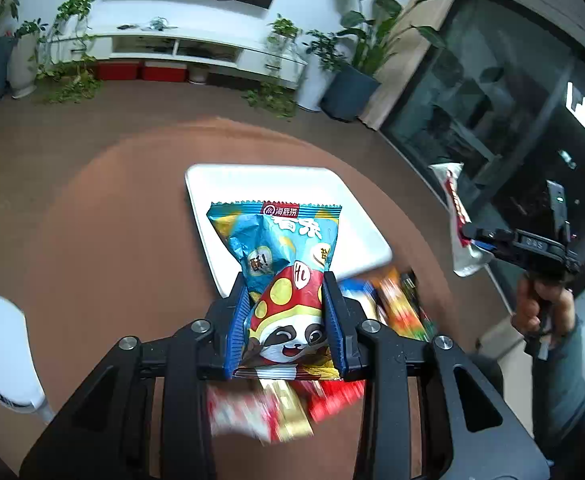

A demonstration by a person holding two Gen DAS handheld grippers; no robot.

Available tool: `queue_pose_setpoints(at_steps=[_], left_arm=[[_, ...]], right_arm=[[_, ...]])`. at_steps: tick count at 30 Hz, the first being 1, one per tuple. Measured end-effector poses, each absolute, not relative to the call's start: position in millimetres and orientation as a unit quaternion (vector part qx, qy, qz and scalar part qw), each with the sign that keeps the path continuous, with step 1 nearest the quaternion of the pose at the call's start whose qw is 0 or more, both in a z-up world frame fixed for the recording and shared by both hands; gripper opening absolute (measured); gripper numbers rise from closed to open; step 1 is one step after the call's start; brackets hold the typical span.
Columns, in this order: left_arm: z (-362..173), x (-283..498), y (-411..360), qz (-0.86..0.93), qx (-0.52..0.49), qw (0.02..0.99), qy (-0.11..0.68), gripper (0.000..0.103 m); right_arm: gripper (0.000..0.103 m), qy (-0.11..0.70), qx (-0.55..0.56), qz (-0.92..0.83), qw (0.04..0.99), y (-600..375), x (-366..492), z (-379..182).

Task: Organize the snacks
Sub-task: 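Carry both packets over the white tray and open both grippers to drop them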

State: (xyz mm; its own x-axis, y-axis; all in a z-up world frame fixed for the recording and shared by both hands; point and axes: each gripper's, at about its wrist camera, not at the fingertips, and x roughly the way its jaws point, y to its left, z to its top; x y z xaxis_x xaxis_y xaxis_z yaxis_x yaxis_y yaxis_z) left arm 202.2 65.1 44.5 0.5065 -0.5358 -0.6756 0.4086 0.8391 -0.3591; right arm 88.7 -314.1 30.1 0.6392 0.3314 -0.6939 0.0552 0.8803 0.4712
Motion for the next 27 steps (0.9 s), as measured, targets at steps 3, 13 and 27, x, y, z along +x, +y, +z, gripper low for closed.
queue_pose_setpoints(at_steps=[3, 13, 27], left_arm=[[42.6, 237.5, 56.2, -0.260, -0.073, 0.862, 0.428, 0.032], [0.4, 311.6, -8.1, -0.235, -0.032, 0.842, 0.485, 0.032], [-67.2, 337.1, -57.8, -0.198, 0.047, 0.825, 0.527, 0.033]], right_arm=[[0.034, 0.436, 0.210, 0.088, 0.871, -299.7, 123.4, 25.0], [0.034, 0.520, 0.140, 0.093, 0.838, -257.9, 198.4, -41.0], [0.034, 0.570, 0.125, 0.077, 0.809, -248.1, 236.8, -82.7]])
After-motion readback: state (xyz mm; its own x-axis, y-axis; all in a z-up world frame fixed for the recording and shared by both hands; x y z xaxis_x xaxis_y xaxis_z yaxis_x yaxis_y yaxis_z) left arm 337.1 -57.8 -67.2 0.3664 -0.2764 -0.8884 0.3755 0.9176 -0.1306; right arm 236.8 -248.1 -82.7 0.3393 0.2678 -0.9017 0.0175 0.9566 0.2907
